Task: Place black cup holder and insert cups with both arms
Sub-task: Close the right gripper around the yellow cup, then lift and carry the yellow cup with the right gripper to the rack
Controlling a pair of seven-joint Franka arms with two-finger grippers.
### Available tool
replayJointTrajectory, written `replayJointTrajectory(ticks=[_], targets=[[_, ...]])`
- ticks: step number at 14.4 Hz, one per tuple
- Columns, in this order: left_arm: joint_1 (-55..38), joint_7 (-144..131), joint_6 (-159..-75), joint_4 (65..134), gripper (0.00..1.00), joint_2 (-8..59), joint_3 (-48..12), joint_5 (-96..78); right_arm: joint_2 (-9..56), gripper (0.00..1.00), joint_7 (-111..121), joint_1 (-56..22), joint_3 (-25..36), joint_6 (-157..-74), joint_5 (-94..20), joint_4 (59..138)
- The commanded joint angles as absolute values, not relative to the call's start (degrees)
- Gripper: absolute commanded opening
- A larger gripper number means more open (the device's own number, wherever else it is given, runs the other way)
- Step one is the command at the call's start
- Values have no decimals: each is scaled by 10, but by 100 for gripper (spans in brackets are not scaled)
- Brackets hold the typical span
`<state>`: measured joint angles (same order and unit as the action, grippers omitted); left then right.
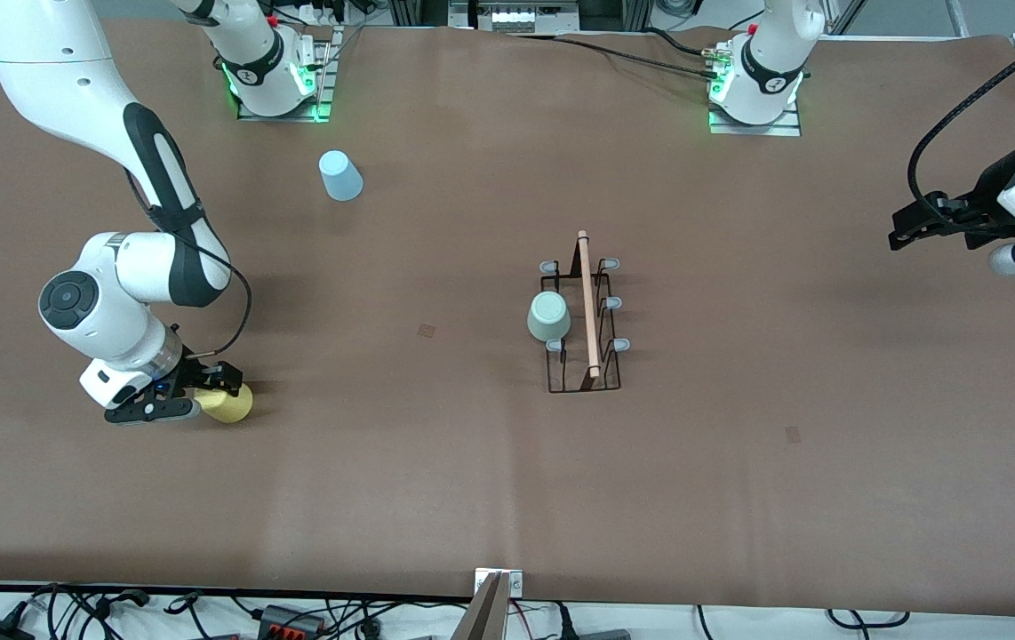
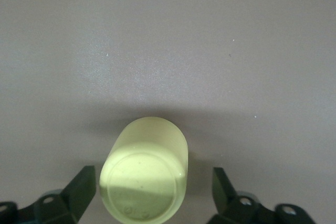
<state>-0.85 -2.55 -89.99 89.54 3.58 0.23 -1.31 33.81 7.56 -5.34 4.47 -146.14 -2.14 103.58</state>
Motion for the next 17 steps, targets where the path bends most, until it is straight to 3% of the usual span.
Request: replayJointTrajectory(ticks=[1,3,7,11,13,17], targets=[[-4,-11,-896,904,100,24,-1,-16,335,29,97,-48,40,-1469,-19,1038],[-4,-11,-896,904,100,24,-1,-16,334,17,98,-49,39,-1469,-18,1034],[-4,-11,-896,904,100,24,-1,-16,306,17,98,-57,35,-1447,-19,1034],[-4,-11,-896,904,100,24,-1,-16,197,17,37,-102,9,-1285,-24,1040],[-4,-11,-896,904,100,24,-1,-16,150,17,-59,-125,-32,-1201,-25,1046],[-4,-11,-896,904,100,24,-1,-16,104,17,-291,-184,-111,-1194,-24,1078]])
